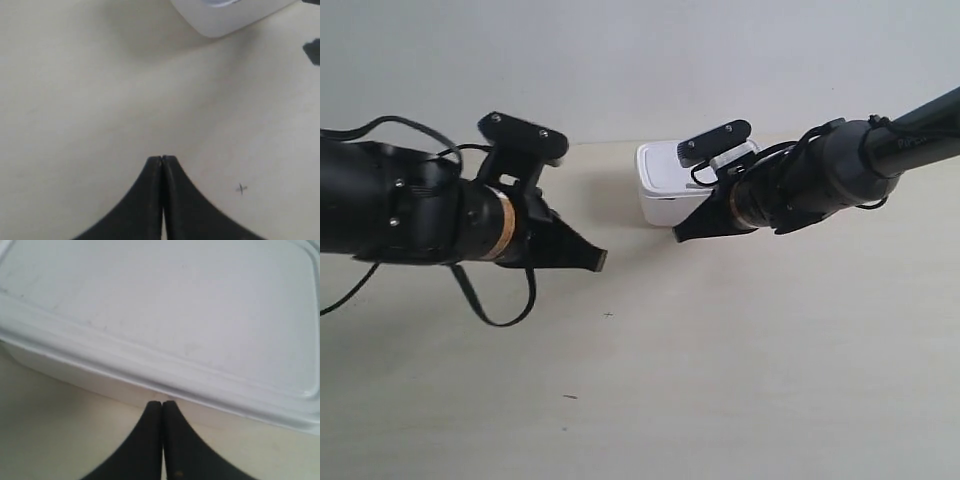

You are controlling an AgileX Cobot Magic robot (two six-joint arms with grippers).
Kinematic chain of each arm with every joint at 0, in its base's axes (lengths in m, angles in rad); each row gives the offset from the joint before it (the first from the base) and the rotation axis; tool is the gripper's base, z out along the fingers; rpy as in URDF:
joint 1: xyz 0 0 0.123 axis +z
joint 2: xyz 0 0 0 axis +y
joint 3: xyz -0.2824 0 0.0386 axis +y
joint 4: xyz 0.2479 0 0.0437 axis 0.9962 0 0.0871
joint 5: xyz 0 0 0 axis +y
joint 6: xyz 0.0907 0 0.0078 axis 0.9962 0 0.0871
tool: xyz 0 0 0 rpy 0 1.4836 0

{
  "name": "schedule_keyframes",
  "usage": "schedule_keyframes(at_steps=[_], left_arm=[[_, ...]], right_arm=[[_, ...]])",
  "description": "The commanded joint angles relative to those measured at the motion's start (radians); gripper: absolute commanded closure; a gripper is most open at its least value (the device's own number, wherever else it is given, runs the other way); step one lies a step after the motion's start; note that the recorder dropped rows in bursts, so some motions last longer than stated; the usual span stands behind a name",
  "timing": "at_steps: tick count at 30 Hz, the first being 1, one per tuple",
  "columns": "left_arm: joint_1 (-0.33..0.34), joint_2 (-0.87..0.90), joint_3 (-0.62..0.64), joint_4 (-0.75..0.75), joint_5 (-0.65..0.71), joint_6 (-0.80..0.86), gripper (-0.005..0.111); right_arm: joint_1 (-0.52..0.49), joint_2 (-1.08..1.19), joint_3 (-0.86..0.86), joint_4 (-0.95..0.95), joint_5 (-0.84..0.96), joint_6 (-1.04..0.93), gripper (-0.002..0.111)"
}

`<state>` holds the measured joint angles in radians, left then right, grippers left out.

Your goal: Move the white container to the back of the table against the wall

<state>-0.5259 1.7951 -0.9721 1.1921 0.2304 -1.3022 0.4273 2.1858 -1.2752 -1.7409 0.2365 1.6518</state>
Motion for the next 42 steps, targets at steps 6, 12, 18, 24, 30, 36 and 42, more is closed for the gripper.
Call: schedule_keyframes(at_steps=[6, 12, 18, 24, 30, 36, 42], left_arm=[[-0.115, -0.331, 0.299, -0.024, -0.111, -0.111, 0.107], [-0.254, -0.588, 0.518, -0.024, -0.078, -0.203, 0.107], [-0.393, -0.909, 0.689, -0.028, -0.07, -0.307, 0.107], [-0.403, -1.153, 0.782, -0.054, -0.079, -0.312, 0.107], [-0.403, -1.305, 0.828, -0.032, -0.094, -0.285, 0.107], [-0.403, -1.484, 0.849, 0.362, -0.303, -0.269, 0.107], [-0.403, -1.541, 0.912, 0.444, -0.168, -0.231, 0.107]], right_arm=[[-0.013, 0.037, -0.071, -0.004, -0.068, -0.011, 0.108], [-0.013, 0.073, -0.123, -0.004, -0.114, -0.011, 0.108], [-0.013, 0.103, -0.183, -0.004, -0.092, -0.011, 0.108], [-0.014, 0.149, -0.257, -0.004, -0.087, -0.011, 0.108], [-0.016, 0.171, -0.302, -0.004, -0.07, -0.028, 0.108], [-0.016, 0.19, -0.333, -0.004, -0.045, -0.083, 0.108], [-0.016, 0.231, -0.38, -0.004, -0.03, -0.083, 0.108]])
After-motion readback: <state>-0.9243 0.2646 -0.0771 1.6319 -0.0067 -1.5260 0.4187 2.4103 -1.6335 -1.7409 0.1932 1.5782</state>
